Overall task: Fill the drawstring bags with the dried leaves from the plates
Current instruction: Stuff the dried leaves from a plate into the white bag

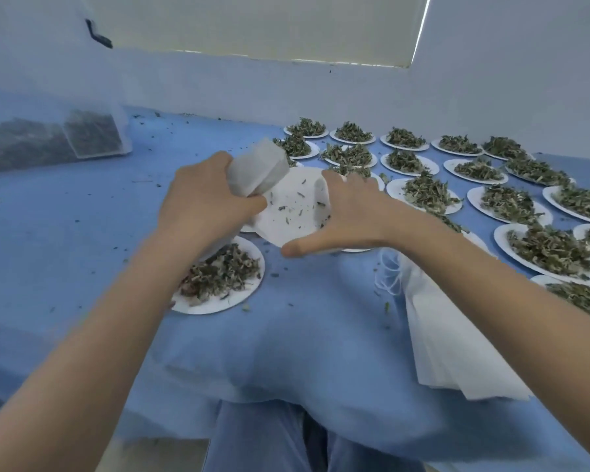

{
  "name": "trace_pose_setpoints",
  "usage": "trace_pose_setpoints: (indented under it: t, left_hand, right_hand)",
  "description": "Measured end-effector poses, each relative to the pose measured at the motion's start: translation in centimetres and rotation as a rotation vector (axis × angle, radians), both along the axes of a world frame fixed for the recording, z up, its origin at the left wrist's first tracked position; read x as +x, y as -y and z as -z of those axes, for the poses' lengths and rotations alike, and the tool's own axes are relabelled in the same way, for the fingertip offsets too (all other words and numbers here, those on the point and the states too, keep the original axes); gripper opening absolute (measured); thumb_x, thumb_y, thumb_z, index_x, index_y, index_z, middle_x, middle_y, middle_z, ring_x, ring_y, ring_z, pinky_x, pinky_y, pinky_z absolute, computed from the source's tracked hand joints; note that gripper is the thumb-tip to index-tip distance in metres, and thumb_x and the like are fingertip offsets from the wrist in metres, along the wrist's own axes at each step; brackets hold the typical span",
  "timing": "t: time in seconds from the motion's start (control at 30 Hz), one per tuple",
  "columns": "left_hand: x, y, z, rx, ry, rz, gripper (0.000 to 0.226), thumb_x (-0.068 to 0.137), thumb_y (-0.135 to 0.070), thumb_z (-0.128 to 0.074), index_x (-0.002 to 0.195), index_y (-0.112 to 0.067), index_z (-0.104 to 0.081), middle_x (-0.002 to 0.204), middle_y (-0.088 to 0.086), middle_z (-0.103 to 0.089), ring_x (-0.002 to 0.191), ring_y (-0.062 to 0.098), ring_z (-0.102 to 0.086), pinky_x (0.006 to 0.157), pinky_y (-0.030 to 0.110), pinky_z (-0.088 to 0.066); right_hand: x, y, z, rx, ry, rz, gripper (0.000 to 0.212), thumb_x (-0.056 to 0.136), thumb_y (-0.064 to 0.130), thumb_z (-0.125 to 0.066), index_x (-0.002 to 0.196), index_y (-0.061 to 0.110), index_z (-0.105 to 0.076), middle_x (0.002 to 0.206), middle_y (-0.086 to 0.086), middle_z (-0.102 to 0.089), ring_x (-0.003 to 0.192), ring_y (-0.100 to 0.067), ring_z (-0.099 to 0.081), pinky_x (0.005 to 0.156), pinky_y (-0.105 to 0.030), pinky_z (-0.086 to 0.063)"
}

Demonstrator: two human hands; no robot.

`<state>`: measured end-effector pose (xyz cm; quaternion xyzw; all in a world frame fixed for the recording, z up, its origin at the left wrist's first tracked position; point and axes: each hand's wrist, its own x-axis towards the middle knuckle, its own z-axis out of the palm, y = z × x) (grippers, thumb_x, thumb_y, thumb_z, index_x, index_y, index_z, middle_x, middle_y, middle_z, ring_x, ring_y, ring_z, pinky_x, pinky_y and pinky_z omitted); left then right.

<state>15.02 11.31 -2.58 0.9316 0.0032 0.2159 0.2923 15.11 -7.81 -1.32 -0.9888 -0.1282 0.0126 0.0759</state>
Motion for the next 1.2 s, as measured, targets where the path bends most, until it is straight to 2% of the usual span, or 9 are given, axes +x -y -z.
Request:
trace_pose_setpoints:
  t: [0.17, 0.3, 0.43, 0.53, 0.63, 0.8, 1.0, 1.1, 1.2]
  left_hand:
    - [8.5, -3.1, -1.7, -0.082, -0.035, -0.089, 0.032, 0.071, -0.037, -0.065, 0.085, -0.014, -0.048, 0.071, -0.006, -0.045, 0.070, 0.020, -0.043, 0.050, 0.028, -0.026]
    - [16.0, -6.8, -2.4, -0.217, -0.116, -0.151, 0.046, 0.071, -0.042, -0.066, 0.099, -0.014, -0.042, 0.083, -0.005, -0.044, 0.067, 0.009, -0.040, 0.050, 0.028, -0.025]
    - [23.5, -10.1, -2.4, -0.294, -0.235, -0.205, 0.072, 0.067, -0.038, -0.066, 0.122, -0.008, -0.032, 0.112, 0.007, -0.043, 0.096, 0.026, -0.046, 0.070, 0.033, -0.037]
    - [28.9, -12.7, -1.3, -0.228, -0.265, -0.307, 0.061, 0.075, -0.018, -0.058, 0.127, -0.002, -0.028, 0.126, 0.017, -0.040, 0.116, 0.036, -0.042, 0.090, 0.043, -0.042]
    - [33.5, -14.7, 0.5, -0.154, -0.320, -0.340, 0.070, 0.085, -0.011, -0.052, 0.140, -0.002, -0.009, 0.135, 0.023, -0.029, 0.123, 0.039, -0.035, 0.100, 0.046, -0.036]
    - [39.4, -16.5, 3.1, -0.045, -0.273, -0.390, 0.073, 0.088, -0.004, -0.049, 0.144, 0.000, -0.003, 0.136, 0.026, -0.028, 0.119, 0.040, -0.039, 0.092, 0.041, -0.036]
    - [43.5, -19.3, 5.8, 0.134, -0.306, -0.414, 0.059, 0.091, -0.003, -0.047, 0.138, 0.009, -0.014, 0.133, 0.028, -0.031, 0.116, 0.041, -0.042, 0.087, 0.043, -0.037]
    - [44.1, -19.8, 6.8, 0.226, -0.331, -0.448, 0.050, 0.093, -0.011, -0.051, 0.133, 0.005, -0.026, 0.131, 0.024, -0.037, 0.117, 0.038, -0.044, 0.090, 0.038, -0.038]
    - [44.3, -19.0, 7.3, 0.414, -0.259, -0.480, 0.045, 0.090, -0.014, -0.054, 0.128, 0.000, -0.033, 0.128, 0.017, -0.042, 0.116, 0.032, -0.043, 0.090, 0.033, -0.036]
  right_hand:
    - [9.2, -4.2, -2.0, -0.110, -0.006, -0.061, 0.125, 0.049, 0.089, -0.055, 0.143, 0.012, -0.025, 0.136, -0.020, -0.037, 0.121, -0.037, -0.037, 0.084, -0.040, -0.038]
    - [17.5, -8.2, -2.2, -0.135, -0.015, -0.082, 0.114, 0.055, 0.088, -0.053, 0.134, 0.008, -0.036, 0.131, -0.021, -0.040, 0.116, -0.036, -0.037, 0.077, -0.038, -0.031]
    - [26.1, -12.3, -1.8, -0.162, -0.003, -0.108, 0.094, 0.057, 0.090, -0.046, 0.107, 0.010, -0.051, 0.108, -0.012, -0.053, 0.096, -0.030, -0.041, 0.076, -0.037, -0.030]
    - [32.2, -15.0, -1.0, -0.152, -0.033, -0.080, 0.101, 0.054, 0.092, -0.045, 0.113, 0.010, -0.051, 0.124, -0.015, -0.050, 0.113, -0.035, -0.039, 0.079, -0.037, -0.029]
    - [37.2, -17.1, 0.5, -0.065, -0.080, 0.004, 0.113, 0.049, 0.090, -0.051, 0.127, 0.009, -0.046, 0.129, -0.020, -0.039, 0.115, -0.034, -0.032, 0.079, -0.035, -0.029]
    - [43.5, -19.6, 3.6, -0.002, -0.129, 0.084, 0.115, 0.048, 0.088, -0.055, 0.132, 0.012, -0.042, 0.129, -0.020, -0.036, 0.117, -0.032, -0.029, 0.088, -0.036, -0.032]
    - [47.2, -21.9, 6.9, 0.075, -0.125, 0.185, 0.113, 0.047, 0.087, -0.057, 0.131, 0.013, -0.043, 0.129, -0.019, -0.028, 0.117, -0.033, -0.029, 0.090, -0.033, -0.030]
    - [48.2, -22.4, 8.3, 0.078, -0.134, 0.201, 0.124, 0.050, 0.087, -0.056, 0.143, 0.011, -0.025, 0.144, -0.027, -0.016, 0.132, -0.041, -0.018, 0.110, -0.043, -0.020]
    - [48.6, -22.2, 9.0, 0.039, -0.115, 0.162, 0.116, 0.067, 0.084, -0.046, 0.150, 0.013, -0.006, 0.151, -0.029, 0.000, 0.140, -0.046, 0.002, 0.114, -0.052, -0.003]
